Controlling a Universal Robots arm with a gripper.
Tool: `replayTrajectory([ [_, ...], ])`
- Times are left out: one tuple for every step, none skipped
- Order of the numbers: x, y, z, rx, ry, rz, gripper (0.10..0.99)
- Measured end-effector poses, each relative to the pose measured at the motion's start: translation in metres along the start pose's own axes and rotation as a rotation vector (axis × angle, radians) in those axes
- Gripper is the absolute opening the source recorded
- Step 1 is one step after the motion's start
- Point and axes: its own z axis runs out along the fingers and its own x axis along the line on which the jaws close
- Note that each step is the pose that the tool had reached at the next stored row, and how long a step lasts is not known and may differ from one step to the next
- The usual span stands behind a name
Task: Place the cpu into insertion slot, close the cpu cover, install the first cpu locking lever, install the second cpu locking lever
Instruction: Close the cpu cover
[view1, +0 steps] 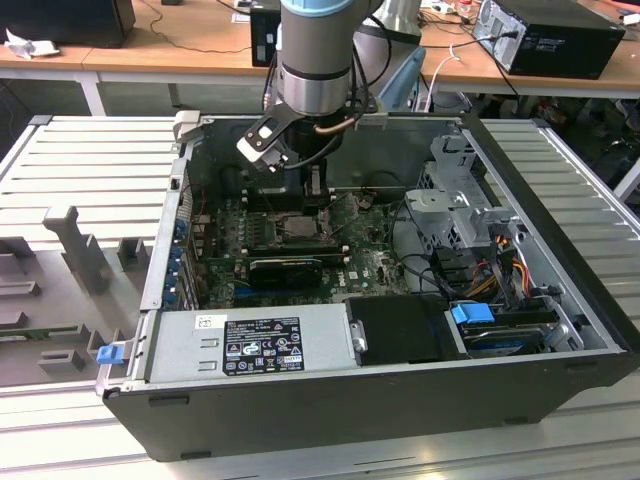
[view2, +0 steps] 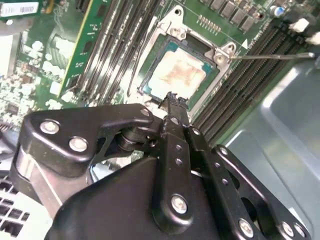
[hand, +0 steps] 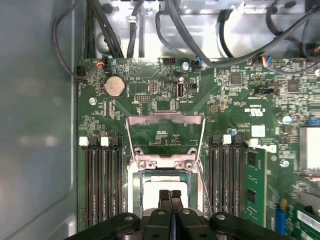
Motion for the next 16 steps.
replayTrajectory([
  [0.0001, 0.0002, -0.0072, 0.0, -0.0023, 0.0, 0.106],
  [0.0003, 0.0005, -0.0174, 0.0, -0.0052, 0.0, 0.106],
  [0.0004, 0.0006, -0.0226, 0.0, -0.0074, 0.0, 0.106],
  [0.0005, 0.0008, -0.0254, 0.0, -0.009, 0.0, 0.106],
  [0.0005, 0.0012, -0.0254, 0.0, -0.0088, 0.0, 0.106],
  [0.0005, 0.0023, -0.0254, 0.0, -0.0089, 0.0, 0.106],
  [0.0004, 0.0045, -0.0253, 0.0, -0.0089, 0.0, 0.106],
  [-0.0007, 0.0067, -0.0253, 0.0, -0.0089, 0.0, 0.106],
  [-0.0012, 0.0084, -0.0252, 0.0, -0.009, 0.0, 0.106],
  [-0.0012, 0.0139, -0.025, 0.0, -0.009, 0.0, 0.106],
  [-0.0012, 0.0156, -0.0249, 0.0, -0.009, 0.0, 0.106],
  [-0.0011, 0.0165, -0.0249, 0.0, -0.009, 0.0, 0.106],
  [-0.0011, 0.017, -0.0248, 0.0, -0.009, 0.0, 0.106],
  [-0.0011, 0.0172, -0.0248, 0.0, -0.009, 0.0, 0.106],
  [-0.0011, 0.0175, -0.0248, 0.0, -0.009, 0.0, 0.106],
  [-0.0011, 0.0181, -0.0248, 0.0, -0.009, 0.0, 0.106],
])
